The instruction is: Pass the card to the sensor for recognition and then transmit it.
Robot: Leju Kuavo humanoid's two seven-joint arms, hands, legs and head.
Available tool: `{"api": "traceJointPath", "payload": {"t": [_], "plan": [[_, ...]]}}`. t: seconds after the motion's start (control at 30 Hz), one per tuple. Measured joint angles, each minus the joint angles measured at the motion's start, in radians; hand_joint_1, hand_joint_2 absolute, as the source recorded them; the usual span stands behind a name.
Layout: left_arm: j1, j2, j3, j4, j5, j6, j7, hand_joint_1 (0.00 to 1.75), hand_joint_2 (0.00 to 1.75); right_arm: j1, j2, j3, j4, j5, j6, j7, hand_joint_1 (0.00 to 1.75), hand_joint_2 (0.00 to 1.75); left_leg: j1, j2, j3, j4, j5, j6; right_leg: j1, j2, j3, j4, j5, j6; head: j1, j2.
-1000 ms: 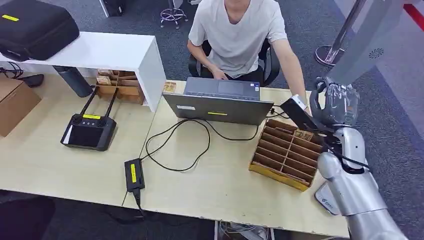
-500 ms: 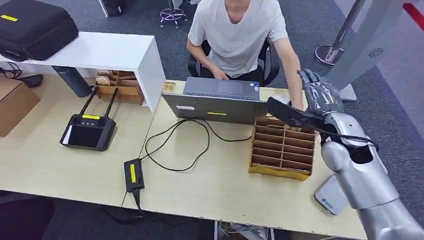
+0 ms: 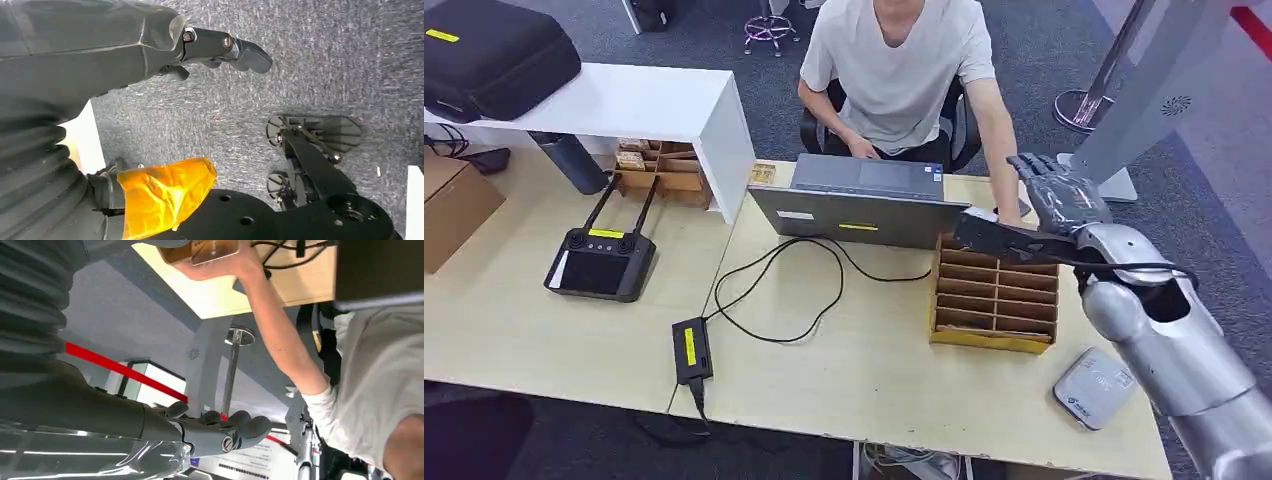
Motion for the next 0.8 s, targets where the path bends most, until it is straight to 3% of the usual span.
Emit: {"api": "traceJointPath", "payload": {"t": [0.2,0.47,0.8], "plan": [[-0.005,0.000,0.005,-0.002,0.006,0.003,0.000,0.00,1.75,-0.034,-0.007,0.044,0.011,-0.029,0.066,0.034,0.00,1.75,0.000,0.000,0.000,0.000,0.000,0.000,0.000,0.000,0.000,0.000,0.000,0.000,0.000,0.000],[0.003,0.001,0.015,-0.004,0.028,0.000,-0.007,0.00,1.75,-0.049,-0.063,0.106,-0.003,-0.053,0.077,0.032,0.00,1.75,0.000,0.000,0.000,0.000,0.000,0.000,0.000,0.001,0.000,0.000,0.000,0.000,0.000,0.000],[0.002,0.001,0.028,-0.004,0.033,0.003,-0.007,0.00,1.75,-0.058,-0.072,0.151,-0.052,-0.070,0.105,0.061,0.00,1.75,0.000,0.000,0.000,0.000,0.000,0.000,0.000,0.000,-0.001,0.000,0.000,0.000,0.000,0.000]]}}
